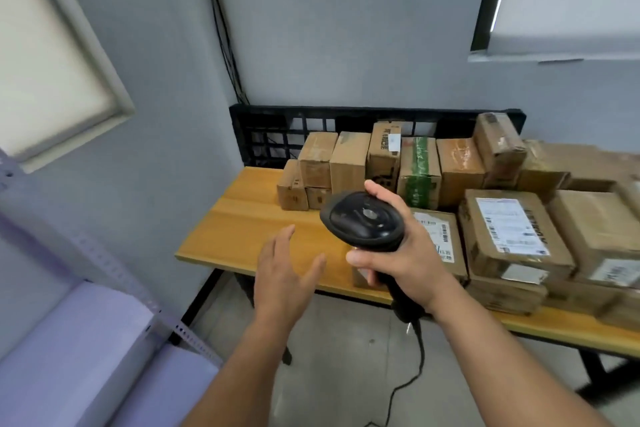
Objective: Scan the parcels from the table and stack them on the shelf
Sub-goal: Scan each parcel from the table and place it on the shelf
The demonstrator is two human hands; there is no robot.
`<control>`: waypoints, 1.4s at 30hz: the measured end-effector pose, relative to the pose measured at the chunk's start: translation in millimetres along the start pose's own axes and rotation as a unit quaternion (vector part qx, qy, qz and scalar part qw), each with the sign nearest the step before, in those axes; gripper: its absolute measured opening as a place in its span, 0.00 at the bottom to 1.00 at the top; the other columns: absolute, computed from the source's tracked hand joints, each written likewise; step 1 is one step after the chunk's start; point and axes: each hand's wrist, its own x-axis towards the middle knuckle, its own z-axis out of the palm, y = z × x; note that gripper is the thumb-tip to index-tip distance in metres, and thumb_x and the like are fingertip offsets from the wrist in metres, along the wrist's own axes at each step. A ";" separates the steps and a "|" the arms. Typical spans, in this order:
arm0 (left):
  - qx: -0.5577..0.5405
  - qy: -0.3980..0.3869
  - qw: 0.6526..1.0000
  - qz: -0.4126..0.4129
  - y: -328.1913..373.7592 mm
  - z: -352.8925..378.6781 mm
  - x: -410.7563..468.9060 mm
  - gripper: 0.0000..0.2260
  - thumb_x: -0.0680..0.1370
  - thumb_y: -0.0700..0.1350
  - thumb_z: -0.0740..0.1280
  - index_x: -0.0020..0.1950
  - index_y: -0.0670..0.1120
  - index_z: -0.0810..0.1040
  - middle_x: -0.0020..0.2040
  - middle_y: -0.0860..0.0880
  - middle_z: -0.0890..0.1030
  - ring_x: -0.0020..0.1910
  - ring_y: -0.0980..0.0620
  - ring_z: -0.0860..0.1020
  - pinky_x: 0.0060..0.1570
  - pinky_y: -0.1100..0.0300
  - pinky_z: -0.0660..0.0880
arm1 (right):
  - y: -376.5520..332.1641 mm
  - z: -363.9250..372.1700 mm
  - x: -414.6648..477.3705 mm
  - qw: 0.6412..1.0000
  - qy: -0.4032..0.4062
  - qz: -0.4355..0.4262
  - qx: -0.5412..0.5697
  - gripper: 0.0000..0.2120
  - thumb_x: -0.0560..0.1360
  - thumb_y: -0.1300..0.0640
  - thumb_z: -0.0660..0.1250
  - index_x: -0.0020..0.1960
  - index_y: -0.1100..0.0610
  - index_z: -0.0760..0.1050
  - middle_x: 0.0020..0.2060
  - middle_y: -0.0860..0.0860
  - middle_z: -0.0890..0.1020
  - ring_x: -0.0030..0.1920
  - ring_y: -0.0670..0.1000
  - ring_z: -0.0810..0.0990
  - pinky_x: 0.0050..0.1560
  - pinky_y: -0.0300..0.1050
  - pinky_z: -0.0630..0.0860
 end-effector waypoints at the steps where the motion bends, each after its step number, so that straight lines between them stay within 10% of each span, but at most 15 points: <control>1: -0.002 -0.011 1.000 0.003 3.7 5.3 2.0 0.31 0.75 0.57 0.69 0.75 0.50 0.63 0.72 0.50 0.67 0.71 0.51 0.64 0.66 0.57 0.63 | 0.6 -6.5 -1.2 1.000 0.010 0.001 -0.001 0.45 0.63 0.59 0.82 0.74 0.42 0.64 0.61 0.54 0.78 0.31 0.53 0.80 0.29 0.51 0.78; 23: -0.017 -0.281 0.948 -0.147 8.7 111.6 83.6 0.24 0.84 0.54 0.52 0.78 0.47 0.59 0.74 0.44 0.64 0.69 0.46 0.67 0.64 0.52 0.68 | 56.6 -90.5 31.8 0.984 0.139 0.109 -0.029 0.44 0.65 0.66 0.77 0.74 0.44 0.63 0.59 0.54 0.79 0.28 0.55 0.79 0.28 0.45 0.79; 31: -0.206 -0.322 0.900 -0.210 0.6 123.1 80.9 0.17 0.82 0.58 0.55 0.70 0.56 0.68 0.62 0.51 0.74 0.53 0.57 0.74 0.45 0.63 0.73 | 103.3 -85.9 48.1 0.975 0.150 0.161 0.032 0.43 0.65 0.69 0.78 0.71 0.40 0.66 0.57 0.59 0.80 0.24 0.55 0.76 0.24 0.43 0.75; 35: -0.240 -0.363 0.873 -0.219 -7.1 122.9 79.6 0.32 0.73 0.70 0.58 0.76 0.67 0.55 0.78 0.52 0.58 0.73 0.46 0.62 0.61 0.51 0.66 | 113.1 -79.8 52.2 0.968 0.159 0.186 0.063 0.40 0.64 0.67 0.77 0.66 0.37 0.68 0.57 0.59 0.80 0.24 0.54 0.76 0.25 0.43 0.76; 42: -0.278 -0.367 0.858 -0.230 -14.8 113.6 87.6 0.47 0.61 0.60 0.78 0.75 0.64 0.58 0.72 0.47 0.67 0.65 0.45 0.72 0.55 0.55 0.73 | 107.6 -67.6 53.7 0.966 0.154 0.202 0.045 0.39 0.68 0.70 0.75 0.65 0.35 0.67 0.56 0.56 0.80 0.27 0.56 0.76 0.27 0.44 0.77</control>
